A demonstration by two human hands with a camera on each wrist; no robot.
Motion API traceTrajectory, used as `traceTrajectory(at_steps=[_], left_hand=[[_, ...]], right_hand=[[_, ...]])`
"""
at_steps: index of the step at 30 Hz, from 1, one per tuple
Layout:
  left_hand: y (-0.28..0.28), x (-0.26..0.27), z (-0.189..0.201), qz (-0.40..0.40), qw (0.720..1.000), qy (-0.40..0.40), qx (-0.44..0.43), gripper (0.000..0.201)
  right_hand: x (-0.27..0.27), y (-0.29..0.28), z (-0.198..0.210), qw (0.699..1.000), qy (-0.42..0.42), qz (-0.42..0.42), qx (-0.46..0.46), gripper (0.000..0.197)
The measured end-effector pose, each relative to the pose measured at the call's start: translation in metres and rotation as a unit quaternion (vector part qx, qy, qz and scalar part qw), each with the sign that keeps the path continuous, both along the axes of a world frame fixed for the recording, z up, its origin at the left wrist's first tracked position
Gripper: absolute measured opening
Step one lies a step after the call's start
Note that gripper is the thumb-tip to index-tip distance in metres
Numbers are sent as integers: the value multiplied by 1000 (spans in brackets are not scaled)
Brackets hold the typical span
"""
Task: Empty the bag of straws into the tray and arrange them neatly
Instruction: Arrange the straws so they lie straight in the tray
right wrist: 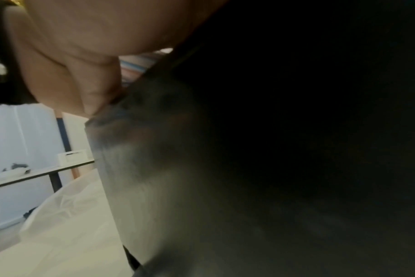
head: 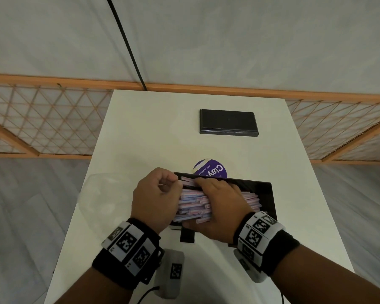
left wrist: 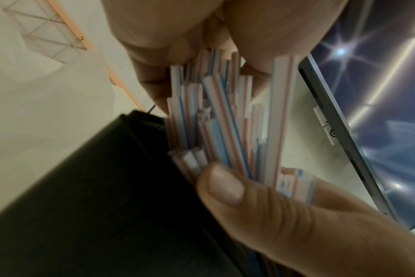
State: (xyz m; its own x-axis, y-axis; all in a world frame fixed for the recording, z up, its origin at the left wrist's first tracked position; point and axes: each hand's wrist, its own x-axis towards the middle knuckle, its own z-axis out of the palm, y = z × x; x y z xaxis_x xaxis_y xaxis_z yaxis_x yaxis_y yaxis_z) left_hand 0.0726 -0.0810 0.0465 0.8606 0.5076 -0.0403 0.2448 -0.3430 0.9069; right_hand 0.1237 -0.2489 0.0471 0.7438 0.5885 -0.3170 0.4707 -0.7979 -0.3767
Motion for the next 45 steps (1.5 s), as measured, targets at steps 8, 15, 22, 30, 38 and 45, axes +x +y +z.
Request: traceTrajectory(at_steps=[8, 15, 22, 30, 38, 45], left_hand=[[12, 3, 11, 32, 999, 0, -22, 23], [14, 10, 31, -71, 994, 86, -12, 41], [1, 14, 51, -44, 995, 40, 83, 35], [14, 37, 66, 28, 993, 17, -110, 32], [4, 38, 72, 44, 931, 31, -361, 23], [0, 47, 75, 16, 946, 153, -284, 12]], right_hand=[[8, 7, 8, 997, 33, 18, -69, 78], [9, 14, 13, 996, 87, 19, -24, 59], [18, 19, 15, 987, 138, 19, -80, 71], [23, 19, 10, 984, 158, 45, -72, 70], [15, 13, 9, 993, 108, 28, -43, 86], [6, -4, 9, 997, 81, -2, 16, 89]])
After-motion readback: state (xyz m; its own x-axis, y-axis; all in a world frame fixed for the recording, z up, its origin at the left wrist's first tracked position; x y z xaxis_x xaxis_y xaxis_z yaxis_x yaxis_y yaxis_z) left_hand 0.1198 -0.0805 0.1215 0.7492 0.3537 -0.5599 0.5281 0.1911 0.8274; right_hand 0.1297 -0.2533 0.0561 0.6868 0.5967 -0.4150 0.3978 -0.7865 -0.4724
